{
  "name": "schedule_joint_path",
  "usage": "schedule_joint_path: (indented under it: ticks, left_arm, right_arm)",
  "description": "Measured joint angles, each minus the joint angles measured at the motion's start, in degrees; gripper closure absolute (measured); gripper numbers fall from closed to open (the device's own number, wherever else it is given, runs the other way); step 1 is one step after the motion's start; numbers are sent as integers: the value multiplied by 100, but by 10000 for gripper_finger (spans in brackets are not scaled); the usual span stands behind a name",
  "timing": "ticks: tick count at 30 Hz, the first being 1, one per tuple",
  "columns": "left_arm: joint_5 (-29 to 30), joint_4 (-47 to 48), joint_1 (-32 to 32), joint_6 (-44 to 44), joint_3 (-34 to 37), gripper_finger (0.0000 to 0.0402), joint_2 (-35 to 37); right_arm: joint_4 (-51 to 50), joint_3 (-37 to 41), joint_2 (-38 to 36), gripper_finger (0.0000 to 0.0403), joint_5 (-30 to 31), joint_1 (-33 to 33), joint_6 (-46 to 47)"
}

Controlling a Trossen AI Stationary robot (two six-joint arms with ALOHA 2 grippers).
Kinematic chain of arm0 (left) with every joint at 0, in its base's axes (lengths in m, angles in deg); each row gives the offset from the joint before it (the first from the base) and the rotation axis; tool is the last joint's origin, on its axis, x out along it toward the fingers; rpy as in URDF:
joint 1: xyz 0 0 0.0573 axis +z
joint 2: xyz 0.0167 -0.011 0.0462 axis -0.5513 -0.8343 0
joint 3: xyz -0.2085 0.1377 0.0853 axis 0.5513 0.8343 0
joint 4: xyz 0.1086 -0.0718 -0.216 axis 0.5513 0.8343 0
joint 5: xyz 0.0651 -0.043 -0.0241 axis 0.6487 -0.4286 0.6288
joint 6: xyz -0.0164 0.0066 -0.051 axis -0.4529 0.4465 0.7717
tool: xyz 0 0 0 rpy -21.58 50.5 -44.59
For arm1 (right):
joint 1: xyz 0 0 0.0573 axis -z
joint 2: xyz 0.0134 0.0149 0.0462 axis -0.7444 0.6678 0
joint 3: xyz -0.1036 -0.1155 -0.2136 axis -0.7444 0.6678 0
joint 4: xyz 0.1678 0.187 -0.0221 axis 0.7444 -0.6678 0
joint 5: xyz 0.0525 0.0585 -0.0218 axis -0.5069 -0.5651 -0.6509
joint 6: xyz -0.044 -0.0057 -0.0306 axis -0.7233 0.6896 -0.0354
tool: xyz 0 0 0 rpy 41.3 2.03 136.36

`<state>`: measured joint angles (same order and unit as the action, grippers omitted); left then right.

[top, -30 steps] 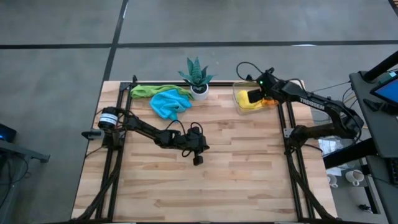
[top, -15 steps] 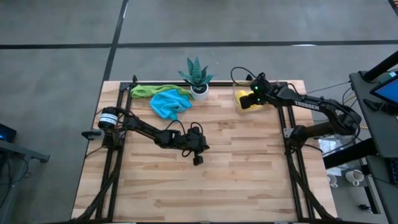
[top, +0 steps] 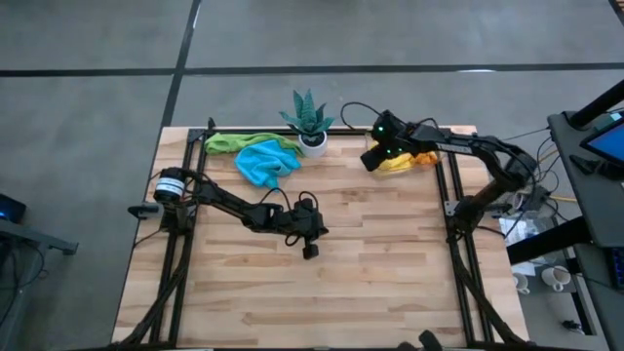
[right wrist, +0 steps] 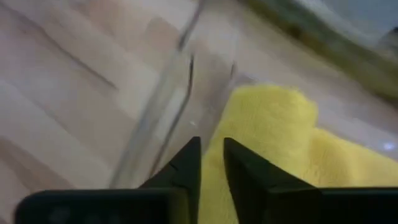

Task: Roll microfiber towels into tight, uniform cylinder then place into a basket
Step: Put the yellow microfiber cloth into the transparent bin

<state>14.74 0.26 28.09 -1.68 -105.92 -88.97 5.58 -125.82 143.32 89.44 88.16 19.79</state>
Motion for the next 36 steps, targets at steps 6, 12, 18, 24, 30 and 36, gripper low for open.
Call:
schedule_joint_path:
  ticks: [6, 12, 18, 24, 30, 36]
  left_arm:
    - [2, 67, -2, 0, 0, 402, 0]
    - [4, 145, -2, 21, 26, 402, 1]
    - [4, 144, -2, 33, 37, 402, 4]
    - [4, 142, -4, 42, 37, 402, 4]
    - [4, 138, -4, 39, 37, 402, 4]
    - [4, 142, -4, 39, 76, 402, 4]
  right_arm:
    - [-425, -335, 613, 391, 442, 96, -113]
    - [-520, -389, 466, 394, 915, 148, -129]
    - [-860, -270, 84, 394, 1012, 302, -79]
    - [-925, -64, 61, 394, 953, 334, -58]
    - [-988, -33, 68, 394, 947, 379, -76]
    - [-967, 2, -1, 394, 924, 524, 98]
